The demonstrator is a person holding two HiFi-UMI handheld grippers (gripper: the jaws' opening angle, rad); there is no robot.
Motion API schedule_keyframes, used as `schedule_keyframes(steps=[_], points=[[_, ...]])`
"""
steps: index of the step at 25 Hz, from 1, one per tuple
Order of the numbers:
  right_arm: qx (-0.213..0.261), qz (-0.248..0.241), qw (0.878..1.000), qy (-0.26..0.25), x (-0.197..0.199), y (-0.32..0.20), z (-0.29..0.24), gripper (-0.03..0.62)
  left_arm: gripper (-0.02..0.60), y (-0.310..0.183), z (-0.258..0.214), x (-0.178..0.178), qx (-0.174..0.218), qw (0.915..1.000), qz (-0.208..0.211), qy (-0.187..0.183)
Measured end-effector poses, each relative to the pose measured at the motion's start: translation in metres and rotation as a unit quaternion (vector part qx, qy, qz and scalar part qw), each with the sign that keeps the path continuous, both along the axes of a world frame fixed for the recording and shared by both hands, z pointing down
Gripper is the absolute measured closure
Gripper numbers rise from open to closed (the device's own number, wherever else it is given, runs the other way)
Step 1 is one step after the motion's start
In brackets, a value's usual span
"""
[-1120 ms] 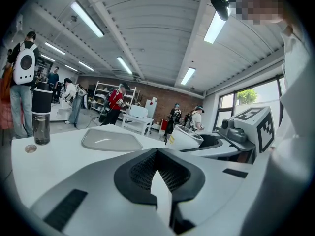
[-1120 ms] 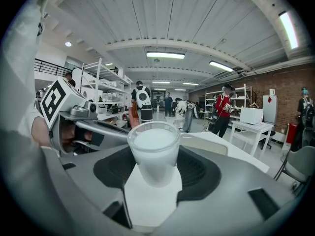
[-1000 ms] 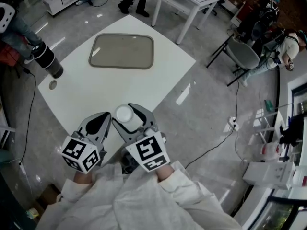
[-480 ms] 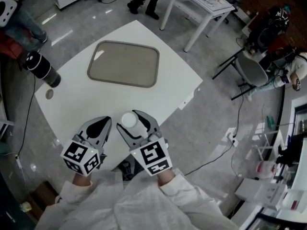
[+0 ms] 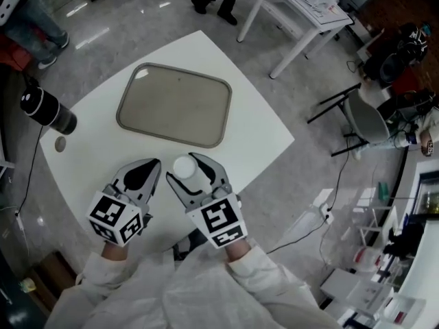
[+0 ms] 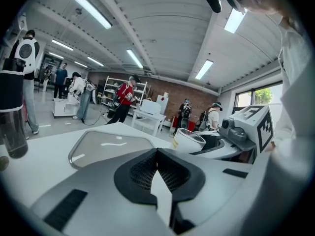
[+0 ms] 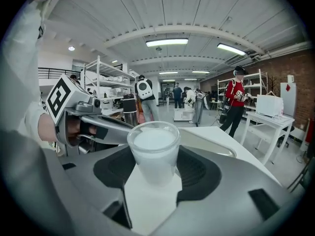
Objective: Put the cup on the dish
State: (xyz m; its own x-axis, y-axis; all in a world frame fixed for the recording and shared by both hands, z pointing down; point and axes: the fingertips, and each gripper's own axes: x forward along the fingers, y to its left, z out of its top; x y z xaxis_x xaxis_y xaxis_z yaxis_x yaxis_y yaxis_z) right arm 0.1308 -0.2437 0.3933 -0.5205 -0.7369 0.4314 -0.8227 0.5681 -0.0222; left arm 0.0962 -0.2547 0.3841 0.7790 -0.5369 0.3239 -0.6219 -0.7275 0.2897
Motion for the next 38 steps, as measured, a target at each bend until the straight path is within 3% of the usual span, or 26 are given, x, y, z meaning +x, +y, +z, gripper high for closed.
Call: schedule_keyframes(steps=[25, 38], points=[[-0.026, -0.068, 0.997, 0.009, 0.008, -0.167, 0.056, 0.33, 0.575, -0.152, 0.044, 0.02, -0.016, 0.999, -0.033, -0.026], [-0.021, -0.067, 0.997, 0.016, -0.001, -0.213, 0.092, 0.33, 0.575, -0.177, 0.085, 0.007, -0.055, 0.9963, -0.052, -0.039]])
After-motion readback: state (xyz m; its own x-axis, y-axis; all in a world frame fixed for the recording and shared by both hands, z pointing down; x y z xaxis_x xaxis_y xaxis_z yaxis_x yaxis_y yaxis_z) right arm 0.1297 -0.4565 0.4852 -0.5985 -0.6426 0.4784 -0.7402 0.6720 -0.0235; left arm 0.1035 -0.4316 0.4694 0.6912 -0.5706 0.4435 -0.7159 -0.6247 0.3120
